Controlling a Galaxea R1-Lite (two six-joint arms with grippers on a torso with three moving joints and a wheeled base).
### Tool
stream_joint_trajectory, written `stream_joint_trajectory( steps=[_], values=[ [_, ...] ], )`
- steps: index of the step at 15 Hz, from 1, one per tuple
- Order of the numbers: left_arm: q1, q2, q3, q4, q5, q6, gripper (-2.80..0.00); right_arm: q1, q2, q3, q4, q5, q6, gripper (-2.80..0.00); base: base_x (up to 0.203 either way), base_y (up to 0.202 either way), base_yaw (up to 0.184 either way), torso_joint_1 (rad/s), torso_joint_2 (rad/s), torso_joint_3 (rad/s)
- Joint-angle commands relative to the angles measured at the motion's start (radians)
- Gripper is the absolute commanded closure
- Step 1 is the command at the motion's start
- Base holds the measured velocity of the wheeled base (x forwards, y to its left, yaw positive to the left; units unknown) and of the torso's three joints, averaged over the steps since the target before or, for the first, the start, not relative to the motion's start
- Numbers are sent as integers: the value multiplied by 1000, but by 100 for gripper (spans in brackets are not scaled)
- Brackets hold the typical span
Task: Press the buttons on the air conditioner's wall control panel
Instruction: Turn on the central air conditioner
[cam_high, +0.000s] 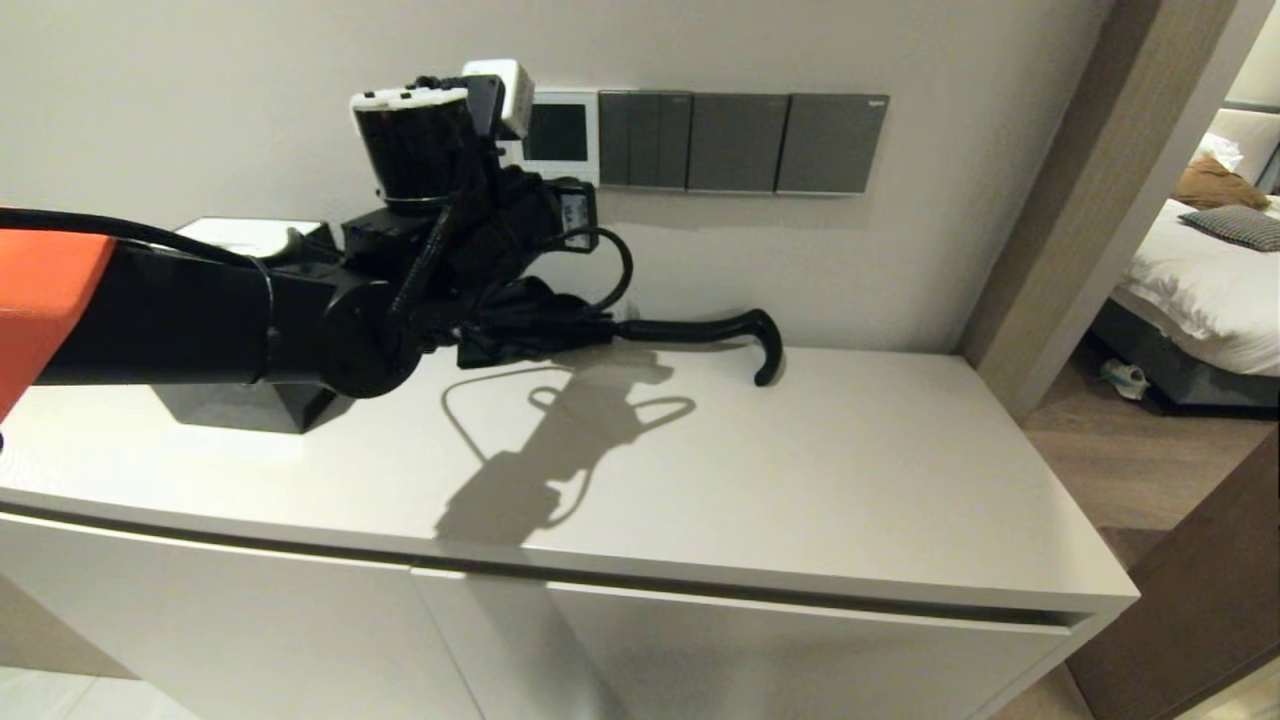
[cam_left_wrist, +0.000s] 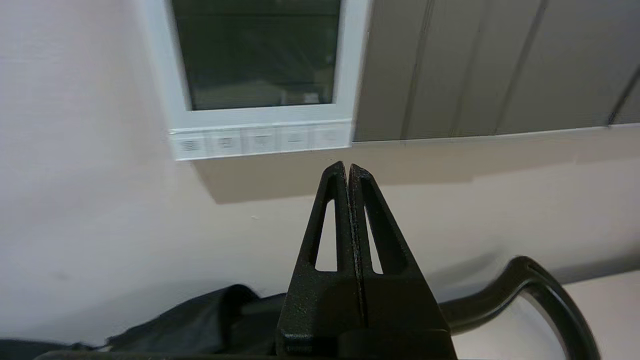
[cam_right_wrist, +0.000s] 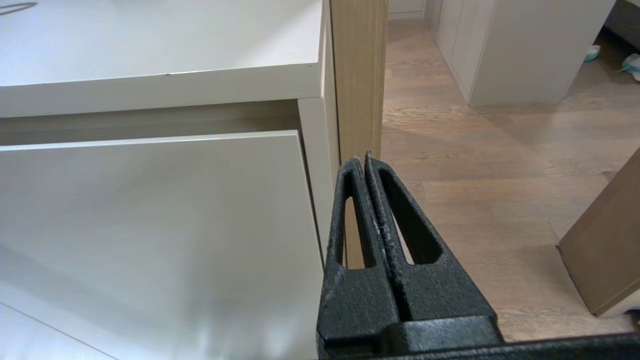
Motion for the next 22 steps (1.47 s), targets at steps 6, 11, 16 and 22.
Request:
stream_joint_trajectory(
  steps=[6,11,16,22],
  values=[
    [-3,33,-39,-6,2,-1,0,1,0,3,0,0,0,0,0,0,0,0,0,0],
    [-16,44,-52,-6,1,-1,0,1,0,3,0,0,0,0,0,0,0,0,0,0],
    [-19,44,-53,-6,1,-1,0,1,0,3,0,0,0,0,0,0,0,0,0,0],
    [-23,104,-128,-1,2,-1,0,1,0,3,0,0,0,0,0,0,0,0,0,0]
  ],
)
